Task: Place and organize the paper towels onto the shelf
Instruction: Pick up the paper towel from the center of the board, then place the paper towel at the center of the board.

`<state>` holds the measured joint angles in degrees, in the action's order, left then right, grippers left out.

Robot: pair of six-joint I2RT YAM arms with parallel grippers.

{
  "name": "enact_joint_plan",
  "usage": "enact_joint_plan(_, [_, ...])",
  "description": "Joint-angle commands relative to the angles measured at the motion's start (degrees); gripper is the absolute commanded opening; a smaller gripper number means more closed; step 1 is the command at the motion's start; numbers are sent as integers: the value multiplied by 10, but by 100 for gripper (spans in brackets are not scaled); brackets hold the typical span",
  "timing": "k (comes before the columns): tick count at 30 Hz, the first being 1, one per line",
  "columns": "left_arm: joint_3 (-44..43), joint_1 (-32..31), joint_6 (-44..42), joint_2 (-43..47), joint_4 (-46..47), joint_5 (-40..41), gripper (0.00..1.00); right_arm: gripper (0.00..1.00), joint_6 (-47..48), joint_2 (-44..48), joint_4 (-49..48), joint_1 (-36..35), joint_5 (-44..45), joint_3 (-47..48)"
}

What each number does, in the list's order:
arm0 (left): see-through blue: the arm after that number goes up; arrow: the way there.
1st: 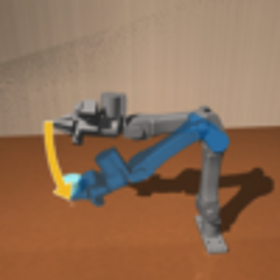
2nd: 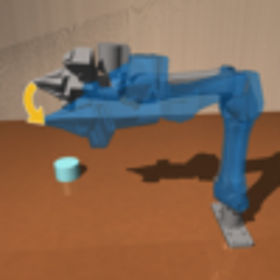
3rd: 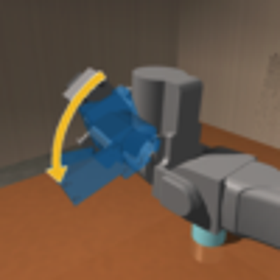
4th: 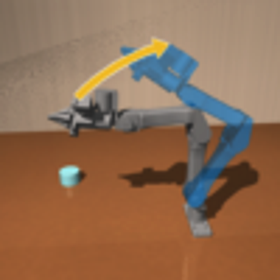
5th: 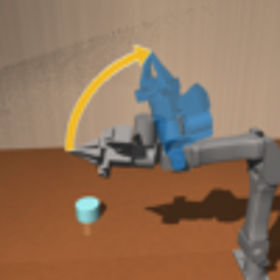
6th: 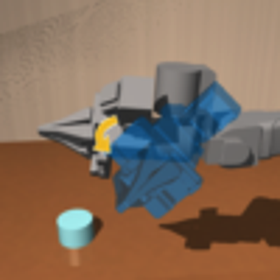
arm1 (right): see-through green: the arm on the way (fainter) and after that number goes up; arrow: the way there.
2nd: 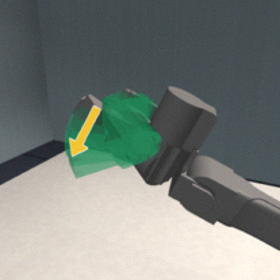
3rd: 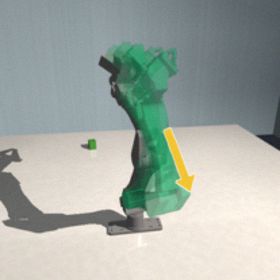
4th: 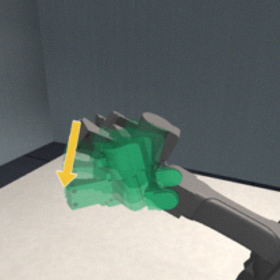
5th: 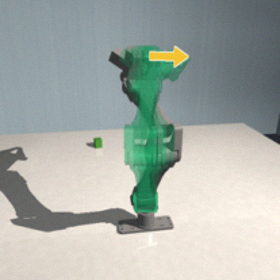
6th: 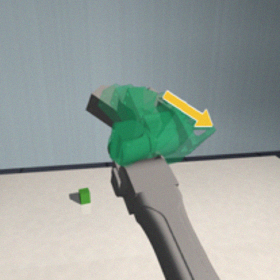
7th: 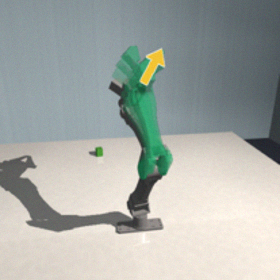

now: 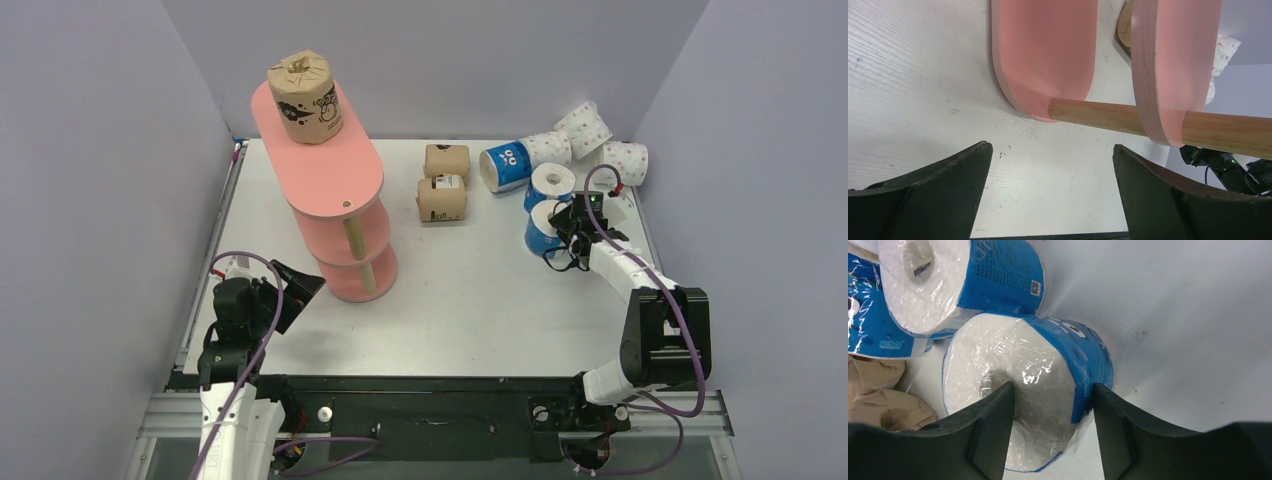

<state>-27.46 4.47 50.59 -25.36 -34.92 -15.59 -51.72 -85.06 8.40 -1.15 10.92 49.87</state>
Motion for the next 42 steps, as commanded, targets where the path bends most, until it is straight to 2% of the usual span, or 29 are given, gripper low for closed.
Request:
enact_joint_plan(1, [-1, 0, -7, 4, 27, 0, 90, 49, 2, -6, -14, 4, -7, 13])
enact_joint_plan(7, [0, -1, -6, 5, 27, -2, 90, 37, 8, 56, -4, -11, -10, -6])
enact_joint_plan(12, [2, 0, -7, 10, 24, -4, 90, 35, 39, 156, 33, -53, 0, -15])
enact_joint_plan(18, [3, -1, -7, 14, 23, -5, 90, 35, 114, 245, 125, -176, 13, -4])
enact_joint_plan(24, [10, 1, 3, 13, 35, -8, 90, 35, 183, 237, 204, -337, -2, 14])
enact_joint_plan(31, [15, -1, 7, 11, 38, -10, 89, 36, 231, 182, 221, -499, -10, 16])
enact_joint_plan(36, [16, 0, 7, 7, 39, -9, 89, 37, 244, 148, 191, -557, -23, 13])
enact_joint_plan(42, [18, -1, 6, 0, 42, -12, 89, 39, 242, 136, 175, -562, -29, 6])
